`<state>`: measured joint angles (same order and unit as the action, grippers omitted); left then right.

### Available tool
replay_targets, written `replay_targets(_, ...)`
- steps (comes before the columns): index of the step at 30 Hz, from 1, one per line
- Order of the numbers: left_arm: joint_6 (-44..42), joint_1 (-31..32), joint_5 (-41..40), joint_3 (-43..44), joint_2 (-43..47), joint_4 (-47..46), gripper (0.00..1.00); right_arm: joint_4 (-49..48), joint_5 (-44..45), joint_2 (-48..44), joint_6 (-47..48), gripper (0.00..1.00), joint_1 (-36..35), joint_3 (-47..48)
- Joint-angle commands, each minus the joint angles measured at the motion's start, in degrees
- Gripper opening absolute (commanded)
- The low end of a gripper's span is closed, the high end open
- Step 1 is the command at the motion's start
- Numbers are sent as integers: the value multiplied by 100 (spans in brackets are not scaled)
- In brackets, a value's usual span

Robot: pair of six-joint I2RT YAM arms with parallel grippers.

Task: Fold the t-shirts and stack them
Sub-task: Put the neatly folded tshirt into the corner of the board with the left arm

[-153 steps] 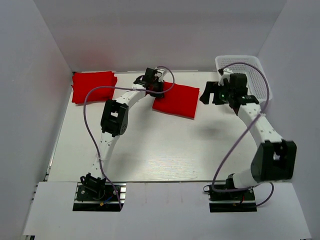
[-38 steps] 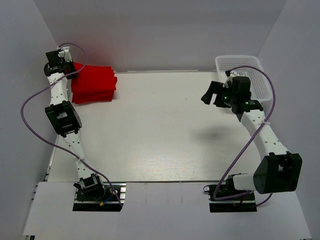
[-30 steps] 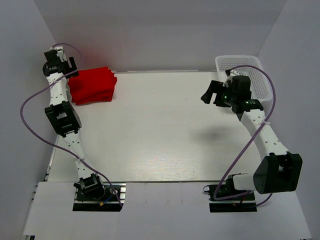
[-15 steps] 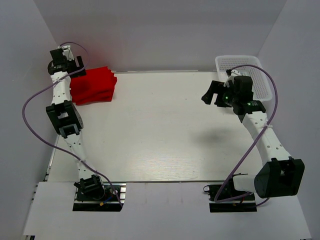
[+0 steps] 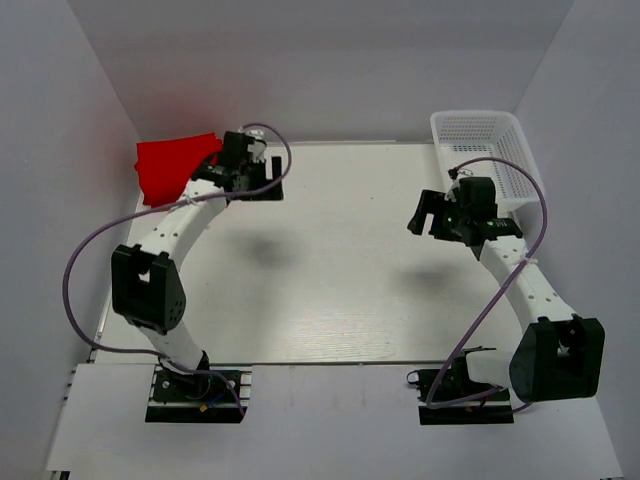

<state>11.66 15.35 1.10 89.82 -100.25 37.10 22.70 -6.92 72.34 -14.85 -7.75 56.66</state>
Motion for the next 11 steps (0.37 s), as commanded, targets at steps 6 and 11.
replay_targets(6,1005,1092,-1349,-1063,1279,464,100,-582,173,-755,-255,90,10,-849)
replay_targets(11,1075,1285,-1481,-1274,1693,263,100,-872,-64,-1037,-97,90,10,-1149)
